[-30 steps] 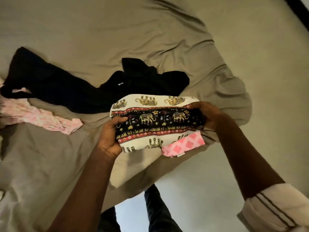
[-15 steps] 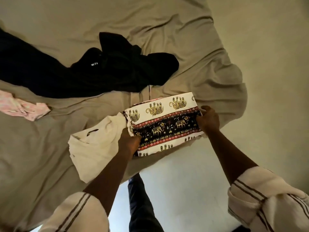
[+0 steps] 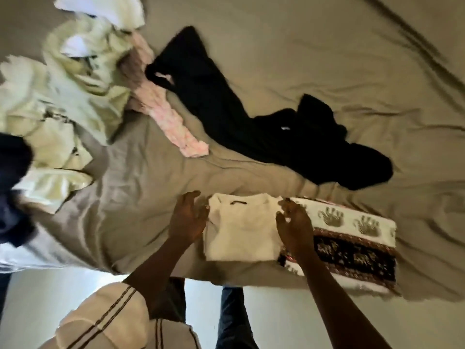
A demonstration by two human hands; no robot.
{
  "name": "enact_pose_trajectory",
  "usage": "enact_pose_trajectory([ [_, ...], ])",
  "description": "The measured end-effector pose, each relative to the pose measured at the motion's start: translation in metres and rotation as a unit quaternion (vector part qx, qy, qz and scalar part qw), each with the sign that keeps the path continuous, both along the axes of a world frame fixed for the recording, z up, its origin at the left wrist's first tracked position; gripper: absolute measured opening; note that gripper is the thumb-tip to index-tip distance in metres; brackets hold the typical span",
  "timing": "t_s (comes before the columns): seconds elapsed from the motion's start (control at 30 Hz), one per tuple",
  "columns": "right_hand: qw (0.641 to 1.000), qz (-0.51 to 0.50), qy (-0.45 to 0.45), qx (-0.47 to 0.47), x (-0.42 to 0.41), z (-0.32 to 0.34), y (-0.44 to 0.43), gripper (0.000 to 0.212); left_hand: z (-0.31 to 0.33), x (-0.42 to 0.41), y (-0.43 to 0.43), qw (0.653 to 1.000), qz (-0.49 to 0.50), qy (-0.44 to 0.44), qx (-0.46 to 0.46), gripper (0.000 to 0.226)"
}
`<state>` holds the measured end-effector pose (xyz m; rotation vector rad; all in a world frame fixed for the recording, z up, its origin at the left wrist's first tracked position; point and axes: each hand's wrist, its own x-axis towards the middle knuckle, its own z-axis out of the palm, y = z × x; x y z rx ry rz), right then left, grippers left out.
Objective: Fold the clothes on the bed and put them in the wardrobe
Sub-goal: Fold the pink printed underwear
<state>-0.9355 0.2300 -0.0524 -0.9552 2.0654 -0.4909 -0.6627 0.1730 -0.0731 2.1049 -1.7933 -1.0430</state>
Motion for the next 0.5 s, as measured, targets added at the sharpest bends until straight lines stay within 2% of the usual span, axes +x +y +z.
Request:
enact_pose_trajectory([
  [0.1,0.994,0.087,-0.053,0.034,0.069,-0.005,-0.052,0.024,-0.007,0.082,-0.035,0.998,0.04,-0.037,-0.012,0.052],
  [0.23,0.975,0.2,-0.046,0.087,0.141,-0.016,-0.118,0.033,-0.033,0.161,-0.087,0.995,0.015,-0.094,-0.028,0.069],
  [0.33,0.977,0.199,-0.043,0.07,0.187,-0.033,-0.183,0.042,-0.06,0.207,-0.141,0.985,-0.024,-0.145,-0.094,0.073],
  [0.5,0.972,0.209,0.099,0.041,0.248,-0.077,-0.274,0.073,-0.106,0.259,-0.195,0.963,-0.103,-0.218,-0.123,0.078],
])
